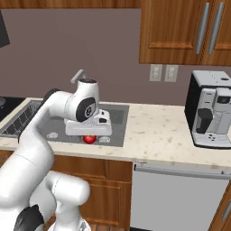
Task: Put the tomato and lemon wedge in the pan. Then turn on the rear right burner and set the heat to medium.
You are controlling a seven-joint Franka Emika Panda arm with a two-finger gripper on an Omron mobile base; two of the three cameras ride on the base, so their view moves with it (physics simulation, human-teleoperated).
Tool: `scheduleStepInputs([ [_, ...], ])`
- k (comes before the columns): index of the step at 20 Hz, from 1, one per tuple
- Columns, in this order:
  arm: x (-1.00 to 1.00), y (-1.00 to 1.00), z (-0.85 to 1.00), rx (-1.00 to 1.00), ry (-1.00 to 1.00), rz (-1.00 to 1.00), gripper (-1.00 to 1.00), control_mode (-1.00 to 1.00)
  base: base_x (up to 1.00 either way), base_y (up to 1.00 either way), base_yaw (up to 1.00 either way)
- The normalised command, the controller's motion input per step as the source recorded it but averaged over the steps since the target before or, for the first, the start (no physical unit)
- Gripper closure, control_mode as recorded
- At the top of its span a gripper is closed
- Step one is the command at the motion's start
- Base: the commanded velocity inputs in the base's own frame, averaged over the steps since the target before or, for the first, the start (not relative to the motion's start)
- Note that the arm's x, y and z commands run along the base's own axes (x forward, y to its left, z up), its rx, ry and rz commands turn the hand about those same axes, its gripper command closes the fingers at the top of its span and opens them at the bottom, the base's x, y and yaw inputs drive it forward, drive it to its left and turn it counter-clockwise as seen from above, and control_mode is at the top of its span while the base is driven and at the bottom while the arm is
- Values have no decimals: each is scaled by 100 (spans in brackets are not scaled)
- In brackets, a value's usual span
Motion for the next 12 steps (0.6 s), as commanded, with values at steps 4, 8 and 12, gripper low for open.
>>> scheduleStepInputs([
  [4,-67,72,46,0,0,0,100,-100,0,0,0],
  [8,-26,66,19,0,0,0,100,-100,0,0,0],
  [12,0,9,0,0,-1,-13,100,-100,0,0,0],
])
